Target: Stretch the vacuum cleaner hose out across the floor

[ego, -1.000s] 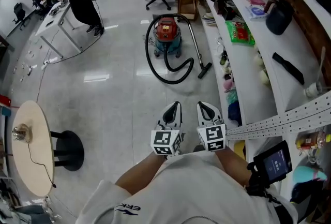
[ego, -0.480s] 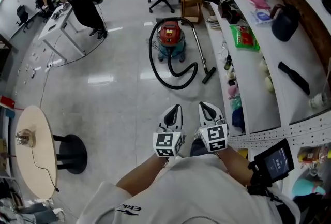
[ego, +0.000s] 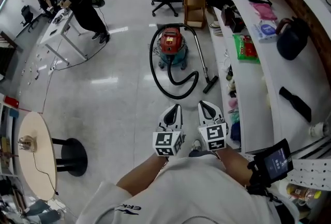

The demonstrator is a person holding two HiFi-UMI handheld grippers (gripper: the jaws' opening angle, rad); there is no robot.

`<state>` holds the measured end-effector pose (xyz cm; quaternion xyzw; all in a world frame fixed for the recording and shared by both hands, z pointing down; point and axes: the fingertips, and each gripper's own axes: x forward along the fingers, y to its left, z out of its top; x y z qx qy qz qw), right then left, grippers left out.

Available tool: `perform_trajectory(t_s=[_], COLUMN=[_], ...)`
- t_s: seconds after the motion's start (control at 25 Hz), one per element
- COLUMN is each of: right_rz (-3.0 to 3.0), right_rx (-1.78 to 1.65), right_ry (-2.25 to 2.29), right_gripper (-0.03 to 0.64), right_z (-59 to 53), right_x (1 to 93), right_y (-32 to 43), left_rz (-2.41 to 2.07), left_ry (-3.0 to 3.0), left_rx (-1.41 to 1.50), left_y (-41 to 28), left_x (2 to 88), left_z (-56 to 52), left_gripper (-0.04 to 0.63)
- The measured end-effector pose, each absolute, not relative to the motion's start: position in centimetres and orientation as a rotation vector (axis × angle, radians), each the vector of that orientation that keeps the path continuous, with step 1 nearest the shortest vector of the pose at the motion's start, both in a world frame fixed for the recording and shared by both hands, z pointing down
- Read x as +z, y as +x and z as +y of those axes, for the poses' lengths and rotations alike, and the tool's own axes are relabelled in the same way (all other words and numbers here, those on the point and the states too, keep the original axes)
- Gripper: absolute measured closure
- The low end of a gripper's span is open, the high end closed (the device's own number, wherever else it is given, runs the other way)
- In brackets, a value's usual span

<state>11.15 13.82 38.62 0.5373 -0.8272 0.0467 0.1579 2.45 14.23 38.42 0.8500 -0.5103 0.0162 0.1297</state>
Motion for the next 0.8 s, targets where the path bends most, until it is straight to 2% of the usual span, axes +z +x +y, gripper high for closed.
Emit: perform_trajectory(t_s=[0.32,0.8], right_rz=[-2.362,-2.306], right_rx=[0.157,0.208], right_ry=[1.512,1.538], right_gripper=[0.623,0.623], right_z=[8.3,-0.8], right_x=[39.9,41.8], right_y=[14.9,16.7], left_rz=[-1.501,-1.426], left_ry=[2.436,2.454], left_rx=[0.026,0.063], left_y=[6.8,8.3], left_x=[38.8,40.4], left_z=[9.0,-1.1], left_gripper=[0.592,0.592])
